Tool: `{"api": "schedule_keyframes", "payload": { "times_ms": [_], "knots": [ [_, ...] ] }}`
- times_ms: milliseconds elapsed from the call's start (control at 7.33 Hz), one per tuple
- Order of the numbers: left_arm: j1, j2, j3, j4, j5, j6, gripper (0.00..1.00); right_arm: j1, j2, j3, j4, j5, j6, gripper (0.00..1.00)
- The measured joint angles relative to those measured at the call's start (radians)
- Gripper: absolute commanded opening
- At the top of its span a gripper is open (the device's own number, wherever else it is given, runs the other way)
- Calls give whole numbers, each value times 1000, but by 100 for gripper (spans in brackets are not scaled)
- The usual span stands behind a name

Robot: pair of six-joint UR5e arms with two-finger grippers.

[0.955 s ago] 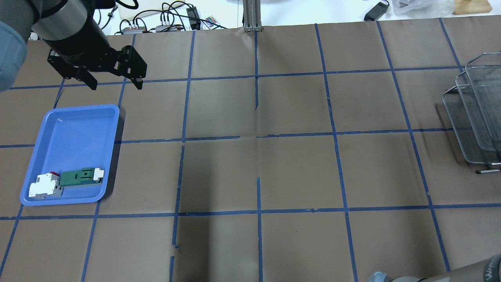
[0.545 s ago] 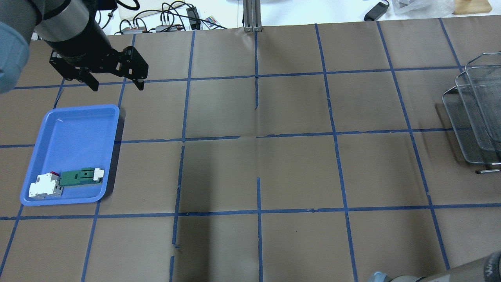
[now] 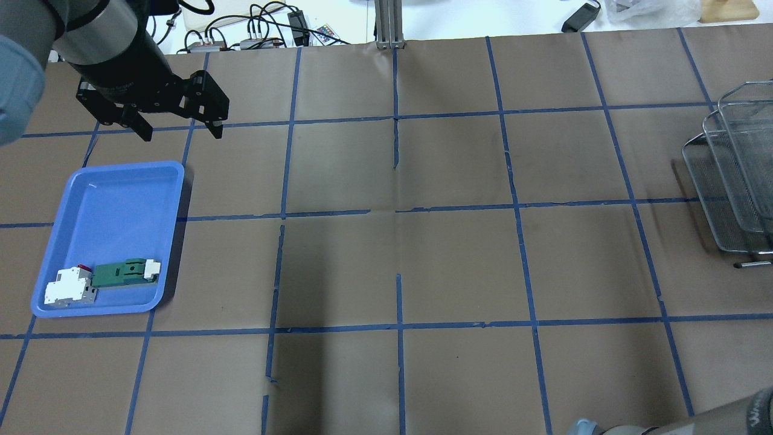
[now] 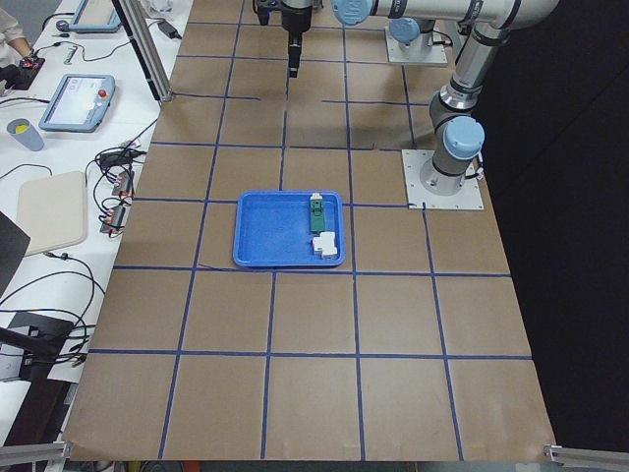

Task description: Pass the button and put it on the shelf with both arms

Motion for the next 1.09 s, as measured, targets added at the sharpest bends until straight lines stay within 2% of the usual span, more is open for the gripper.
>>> {"api": "schedule_keyframes", "payload": {
  "times_ms": [273, 409, 818, 1091],
  "knots": [
    [1, 1, 0, -1, 1, 8, 100, 0, -70, 2, 66, 5, 30, 91],
    [1, 1, 0, -1, 0, 9, 100, 3, -141, 6, 156, 17, 131, 100],
    [-4, 8, -14, -6, 0, 6, 100, 28, -298, 20, 452, 211, 595, 100],
    [-7, 13, -23, -5, 0, 5, 100, 134, -359, 25, 527, 241, 866, 100]
  ]
}}
